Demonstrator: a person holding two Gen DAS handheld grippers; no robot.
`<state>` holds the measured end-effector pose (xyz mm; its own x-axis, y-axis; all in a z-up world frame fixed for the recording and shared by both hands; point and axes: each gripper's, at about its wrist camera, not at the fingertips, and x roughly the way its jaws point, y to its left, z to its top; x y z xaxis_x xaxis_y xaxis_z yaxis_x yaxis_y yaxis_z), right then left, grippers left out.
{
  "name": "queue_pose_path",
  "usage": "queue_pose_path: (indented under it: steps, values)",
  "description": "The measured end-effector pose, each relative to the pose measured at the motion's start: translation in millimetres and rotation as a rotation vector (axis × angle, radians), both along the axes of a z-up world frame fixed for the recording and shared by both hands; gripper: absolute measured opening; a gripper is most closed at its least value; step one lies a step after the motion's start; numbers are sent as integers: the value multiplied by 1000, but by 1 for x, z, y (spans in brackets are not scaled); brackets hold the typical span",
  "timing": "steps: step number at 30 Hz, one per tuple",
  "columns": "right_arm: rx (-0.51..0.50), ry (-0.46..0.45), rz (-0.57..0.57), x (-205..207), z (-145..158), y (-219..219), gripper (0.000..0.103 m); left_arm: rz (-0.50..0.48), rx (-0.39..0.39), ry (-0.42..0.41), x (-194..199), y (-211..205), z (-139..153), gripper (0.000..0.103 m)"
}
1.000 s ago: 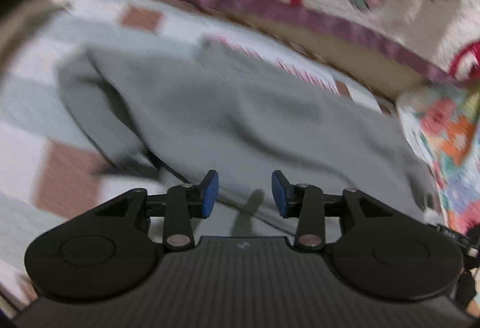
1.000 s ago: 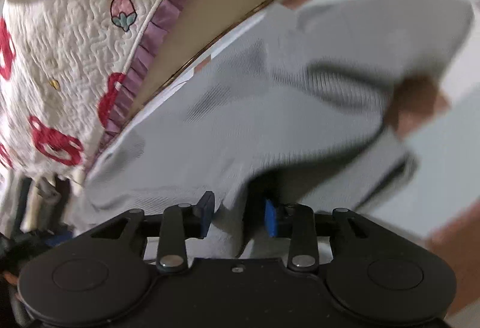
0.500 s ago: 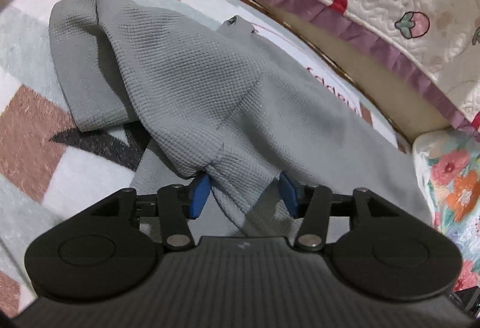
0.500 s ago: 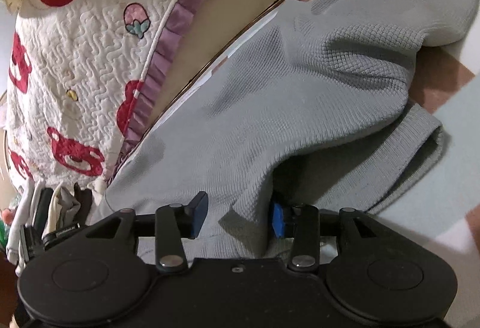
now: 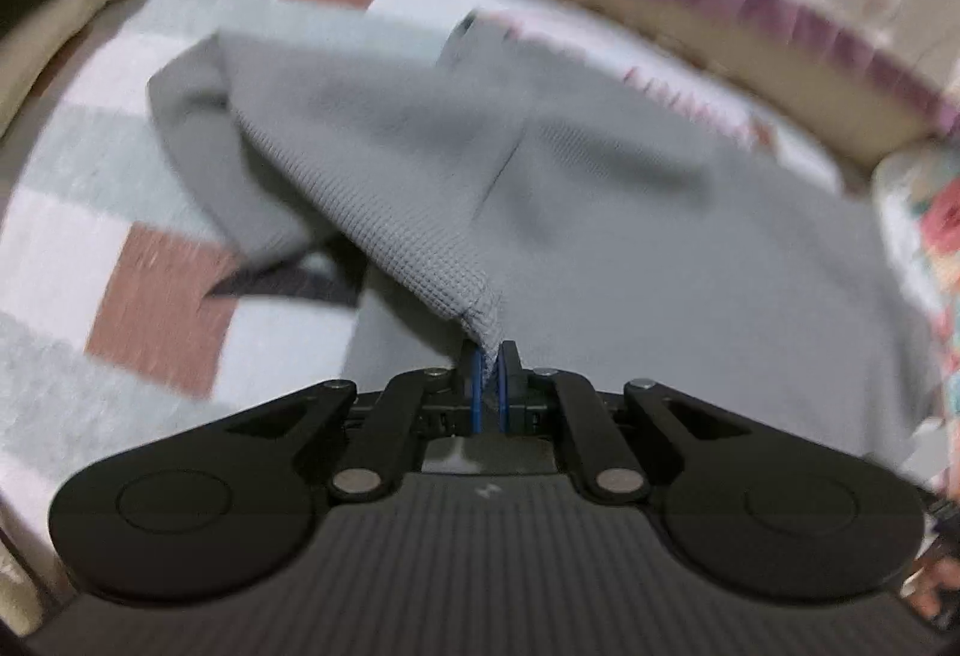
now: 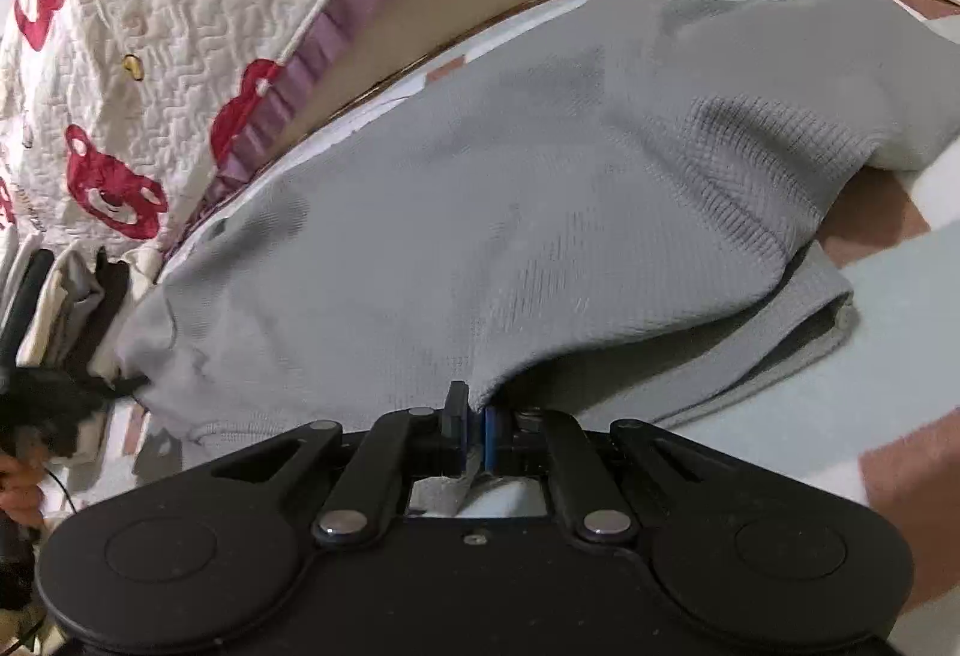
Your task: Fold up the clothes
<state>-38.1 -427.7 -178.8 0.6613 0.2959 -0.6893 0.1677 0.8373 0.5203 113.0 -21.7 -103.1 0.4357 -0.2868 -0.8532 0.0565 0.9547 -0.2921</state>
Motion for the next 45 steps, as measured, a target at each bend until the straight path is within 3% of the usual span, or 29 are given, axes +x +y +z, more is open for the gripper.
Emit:
queue_pose_path:
  steps: [3,4,7,9,12,13,15,18,19,21,24,26,30,31,32,33,34,35,36,37,38,45]
  values:
    - [-90,8,33,-3,7,4,7,-65,11,58,-1,0,-1,9]
    - [-95,18,38,-5,12,2,12,-115,15,55,-2,-1,4,9]
    - [-135,-7,61,-13,43,-5,30,-220,4,-29,-3,6,36,24]
    - [-194,-85,89,-18,71,-16,44,-237,-7,-128,8,13,56,42]
    - [-301,-204,130,1,108,-40,45,-252,36,-281,42,16,75,45]
    - [-335,-242,144,14,116,-49,45,-257,56,-291,62,13,73,45]
    - [-385,-292,163,53,121,-70,45,-253,73,-272,105,9,61,43]
    - [-419,-258,154,118,109,-100,43,-239,14,-226,153,3,38,43]
    - [-421,-231,143,135,104,-109,34,-248,-15,-218,162,0,31,43]
    - [-380,-166,111,169,90,-129,18,-279,-48,-209,171,-5,17,45]
    - [-297,-73,92,199,69,-146,18,-345,8,-197,176,-14,5,45]
    - [-306,-48,77,207,60,-153,20,-368,25,-187,182,-17,0,45]
    - [-236,13,64,220,36,-168,43,-369,54,-167,189,-22,-6,45]
    - [-213,24,53,221,31,-171,43,-357,63,-164,189,-22,-7,42]
    - [-189,30,42,222,26,-173,43,-356,68,-168,187,-23,-6,35]
    - [-155,22,30,221,23,-175,43,-366,71,-175,184,-24,-5,21]
    - [-110,3,21,218,21,-176,43,-376,75,-182,182,-26,-4,17]
    - [-64,-16,12,216,18,-178,43,-386,79,-188,179,-27,-3,16]
    - [-27,-30,9,214,16,-178,35,-396,83,-195,177,-29,-2,15]
    - [-6,-36,17,213,15,-178,21,-397,80,-195,176,-29,-1,15]
    - [5,-37,29,212,14,-176,16,-393,71,-189,178,-29,0,15]
    - [-20,-27,29,214,14,-174,20,-320,34,-165,193,-25,0,25]
